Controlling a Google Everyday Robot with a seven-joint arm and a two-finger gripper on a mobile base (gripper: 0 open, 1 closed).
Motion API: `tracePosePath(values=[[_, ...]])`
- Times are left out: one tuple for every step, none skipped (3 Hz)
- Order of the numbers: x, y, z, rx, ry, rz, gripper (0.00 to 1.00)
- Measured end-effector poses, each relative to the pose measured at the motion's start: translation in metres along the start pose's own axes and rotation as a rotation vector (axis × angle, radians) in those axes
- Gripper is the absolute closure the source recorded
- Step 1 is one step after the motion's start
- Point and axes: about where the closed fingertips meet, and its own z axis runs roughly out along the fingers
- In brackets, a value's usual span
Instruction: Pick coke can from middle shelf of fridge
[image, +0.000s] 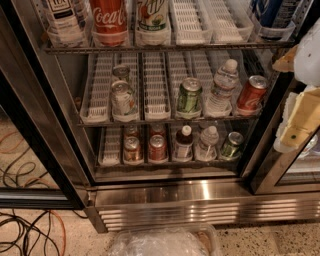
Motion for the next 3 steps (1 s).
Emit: tracePosePath(values=[[0.0000, 0.0000, 0.0000, 0.000, 0.000, 0.000, 0.00], [-0.0025, 0.0025, 0.0005, 0.025, -0.061, 0.044, 0.00], [-0.0052, 0.0076, 0.0034, 0.053, -0.155, 0.123, 0.00]])
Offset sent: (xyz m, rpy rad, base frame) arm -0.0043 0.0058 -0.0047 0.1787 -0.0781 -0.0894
